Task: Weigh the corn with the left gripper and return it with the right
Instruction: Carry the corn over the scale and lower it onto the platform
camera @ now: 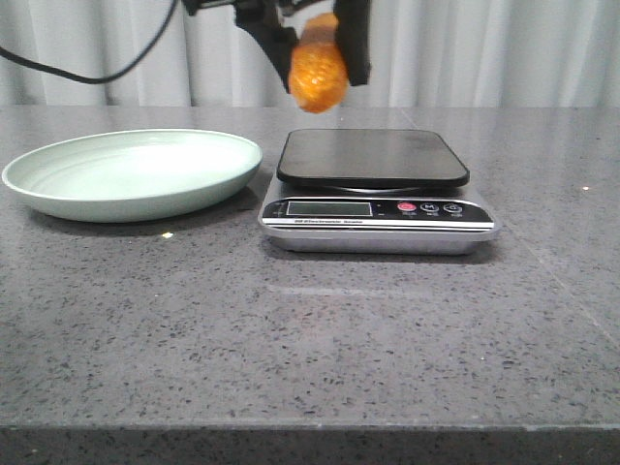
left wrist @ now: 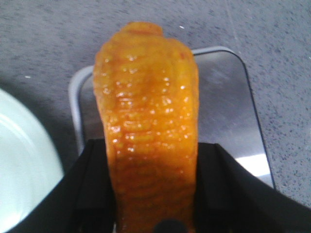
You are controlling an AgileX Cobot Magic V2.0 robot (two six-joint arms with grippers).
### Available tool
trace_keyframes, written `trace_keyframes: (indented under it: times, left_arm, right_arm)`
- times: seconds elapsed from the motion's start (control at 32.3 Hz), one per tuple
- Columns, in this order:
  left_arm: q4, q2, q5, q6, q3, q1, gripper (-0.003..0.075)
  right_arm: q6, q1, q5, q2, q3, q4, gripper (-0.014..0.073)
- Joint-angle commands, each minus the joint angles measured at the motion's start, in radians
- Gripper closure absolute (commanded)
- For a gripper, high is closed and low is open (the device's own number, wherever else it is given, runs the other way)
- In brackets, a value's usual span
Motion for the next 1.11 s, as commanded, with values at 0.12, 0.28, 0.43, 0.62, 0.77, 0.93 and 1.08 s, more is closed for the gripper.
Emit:
trace_keyframes:
  times: [0.12,0.28,0.43,0.62,0.77,0.93,1.08]
  left_arm:
    - [0.001,-0.016,-0.044,0.002,-0.035,-0.042,0.0370]
    - [-0.002,-0.006,-0.044,0.002,-0.035,-0.050,0.0177]
    - [-0.002,-0.004,-0.044,0.002,-0.035,-0.050,0.0141]
    - [0.005,-0.004,-0.025,0.002,-0.061,-0.050,0.0142]
    - [0.075,-0.014,0.023,0.002,-0.146,-0.048,0.0190]
    - [0.098,-0.054,0.066,0.117,-0.177,-0.029,0.0353]
    - [0.087,-0.106,0.103,0.165,-0.153,0.030,0.0566]
  right_arm:
    - [-0.009,-0.002,-0.080,-0.017,-0.007,-0.007,0.0456]
    - [-0.009,-0.002,-0.080,-0.017,-0.007,-0.007,0.0456]
    - [-0.009,-0.002,-0.080,-0.017,-0.007,-0.007,0.0456]
    - [-0.009,-0.002,-0.080,-0.017,-0.007,-0.007,0.0456]
    - [-0.009,-0.002,-0.080,-0.017,-0.007,-0.007,0.0456]
    - [-0.009,-0.002,-0.080,-0.017,-0.007,-0.007,0.0456]
    - [-0.009,-0.002,-0.080,-0.017,-0.007,-0.007,0.0456]
